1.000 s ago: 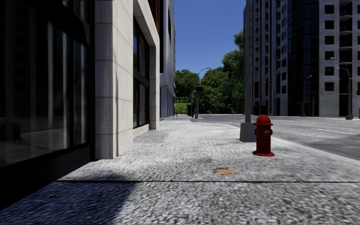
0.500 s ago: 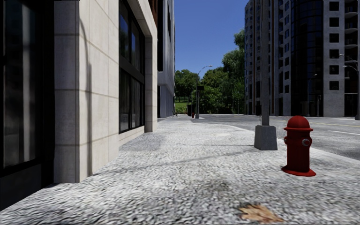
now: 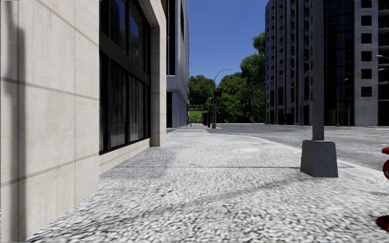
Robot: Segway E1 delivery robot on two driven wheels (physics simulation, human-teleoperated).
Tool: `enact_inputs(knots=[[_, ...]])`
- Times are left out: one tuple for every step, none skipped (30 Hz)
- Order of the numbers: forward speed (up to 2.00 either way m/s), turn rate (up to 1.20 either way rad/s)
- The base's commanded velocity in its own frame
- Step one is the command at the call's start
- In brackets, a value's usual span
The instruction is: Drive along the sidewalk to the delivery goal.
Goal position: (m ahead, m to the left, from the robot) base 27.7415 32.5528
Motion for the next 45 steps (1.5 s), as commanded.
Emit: enact_inputs(knots=[[2.00, 0.00], [2.00, 0.00], [2.00, 0.00], [2.00, 0.00], [2.00, 0.00], [2.00, 0.00], [2.00, 0.00], [2.00, 0.00], [2.00, 0.00], [2.00, 0.00], [2.00, 0.00], [2.00, 0.00], [2.00, 0.00], [2.00, 0.00], [2.00, 0.00], [2.00, 0.00], [2.00, 0.00], [2.00, 0.00], [2.00, 0.00], [2.00, 0.00], [2.00, 0.00], [2.00, 0.00], [2.00, 0.00], [2.00, 0.00], [2.00, 0.00], [2.00, 0.00], [2.00, 0.00], [2.00, 0.00], [2.00, 0.00], [2.00, 0.00], [2.00, 0.00], [2.00, 0.00], [2.00, 0.00], [2.00, 0.00], [2.00, 0.00], [2.00, 0.00], [2.00, 0.00], [2.00, 0.00], [2.00, 0.00], [2.00, 0.00], [2.00, 0.00], [2.00, 0.00], [2.00, 0.00], [2.00, 0.00], [2.00, 0.00]])
